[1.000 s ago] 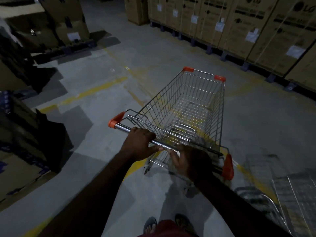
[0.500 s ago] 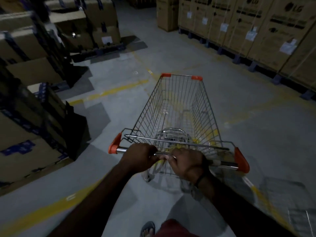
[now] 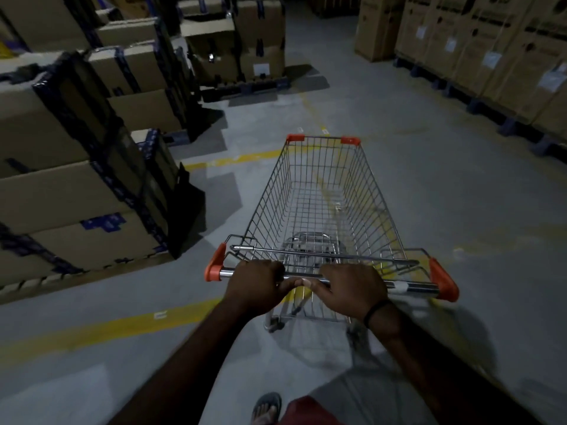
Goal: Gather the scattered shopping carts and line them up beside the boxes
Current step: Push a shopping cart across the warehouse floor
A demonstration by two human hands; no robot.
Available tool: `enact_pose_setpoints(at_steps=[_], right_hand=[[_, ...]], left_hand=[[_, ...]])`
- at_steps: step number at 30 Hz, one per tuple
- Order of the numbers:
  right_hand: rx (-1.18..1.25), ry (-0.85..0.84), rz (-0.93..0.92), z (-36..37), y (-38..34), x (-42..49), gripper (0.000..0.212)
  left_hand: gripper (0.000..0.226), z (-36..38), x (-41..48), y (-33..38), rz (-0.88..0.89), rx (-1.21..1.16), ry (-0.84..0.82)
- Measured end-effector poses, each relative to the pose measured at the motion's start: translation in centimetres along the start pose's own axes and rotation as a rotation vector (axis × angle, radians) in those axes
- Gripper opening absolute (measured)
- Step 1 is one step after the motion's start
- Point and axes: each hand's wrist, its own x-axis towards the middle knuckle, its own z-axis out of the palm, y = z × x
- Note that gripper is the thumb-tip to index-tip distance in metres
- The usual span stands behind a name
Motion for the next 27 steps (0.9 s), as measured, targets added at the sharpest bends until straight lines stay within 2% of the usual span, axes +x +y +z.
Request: enact_pose_setpoints(at_steps=[7,12,17,21,24,27], right_hand=[[-0.013,-0.142,-0.136,-0.8,-1.6,1.9,0.067],[0.005,-0.177,-0.236,-0.7,-4.4,3.2,0.066],[0.030,-0.207,-0.352,-0.5,-7.6,4.4,0.064],[0.046,-0.232,-0.436,-0.3,-10.6,5.4,0.064],[0.051,-0.260,-0.489,0.0,-13.1,6.2,0.069],[0.077,-0.270,-0.550,0.5,-16.0,6.9,0.088]], left_hand=[[0.082,0.0,-3.0,-1.0,-0.111,0.021,0.058],[0.072,-0.5,-6.2,-2.4,-0.216,-0.002,0.100],[0.076,-0.9,-9.4,-4.0,-0.327,0.012,0.117],[0.067,-1.2,-12.1,-5.7,-0.386,0.053,0.115],[0.063,-2.3,-14.0,-7.0,-0.463,0.071,0.052],[0.077,-4.0,-15.4,-9.3,-0.568,0.016,-0.142]])
